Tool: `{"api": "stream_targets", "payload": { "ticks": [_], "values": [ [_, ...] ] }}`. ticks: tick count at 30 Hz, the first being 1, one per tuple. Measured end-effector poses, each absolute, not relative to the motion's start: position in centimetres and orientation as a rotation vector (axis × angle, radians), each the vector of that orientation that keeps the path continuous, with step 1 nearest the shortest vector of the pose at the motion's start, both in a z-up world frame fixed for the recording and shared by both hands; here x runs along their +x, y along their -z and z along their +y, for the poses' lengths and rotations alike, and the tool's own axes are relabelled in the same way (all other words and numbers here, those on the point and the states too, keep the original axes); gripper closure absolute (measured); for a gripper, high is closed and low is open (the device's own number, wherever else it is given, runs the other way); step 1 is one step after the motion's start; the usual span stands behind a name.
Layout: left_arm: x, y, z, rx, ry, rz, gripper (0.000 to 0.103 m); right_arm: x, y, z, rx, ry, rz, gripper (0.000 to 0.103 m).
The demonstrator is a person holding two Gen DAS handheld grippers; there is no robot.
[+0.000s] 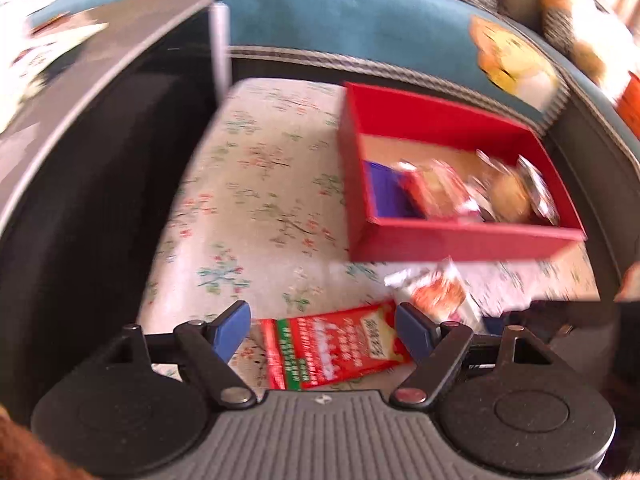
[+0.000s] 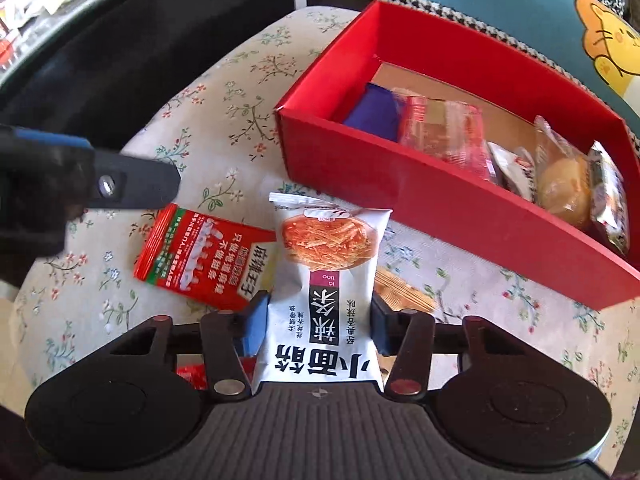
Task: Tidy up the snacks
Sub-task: 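Move the right gripper to the white noodle-snack bag while the left gripper approaches the red spicy-strip pack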
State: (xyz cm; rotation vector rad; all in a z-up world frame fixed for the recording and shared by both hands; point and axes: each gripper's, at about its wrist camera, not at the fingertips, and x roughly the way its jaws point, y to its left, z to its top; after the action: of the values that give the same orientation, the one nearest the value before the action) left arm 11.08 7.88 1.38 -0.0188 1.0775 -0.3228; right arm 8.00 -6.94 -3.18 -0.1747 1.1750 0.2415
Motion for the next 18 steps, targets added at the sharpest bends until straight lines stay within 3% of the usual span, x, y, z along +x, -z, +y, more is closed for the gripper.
{"api": "stream_targets", "payload": {
  "ticks": [7,18],
  "values": [
    [11.4,-0.1,4.7,0.279,0.58,1.095,0.0,4.9,0.3,-11.9,-0.14,-0.231,1.137,0.047],
    [12.9,4.2,1.9,0.63,0.729,1.171,0.0,2.4,1.6,-15.8,-0.021,-0.262,1.219,0.047]
  ]
}}
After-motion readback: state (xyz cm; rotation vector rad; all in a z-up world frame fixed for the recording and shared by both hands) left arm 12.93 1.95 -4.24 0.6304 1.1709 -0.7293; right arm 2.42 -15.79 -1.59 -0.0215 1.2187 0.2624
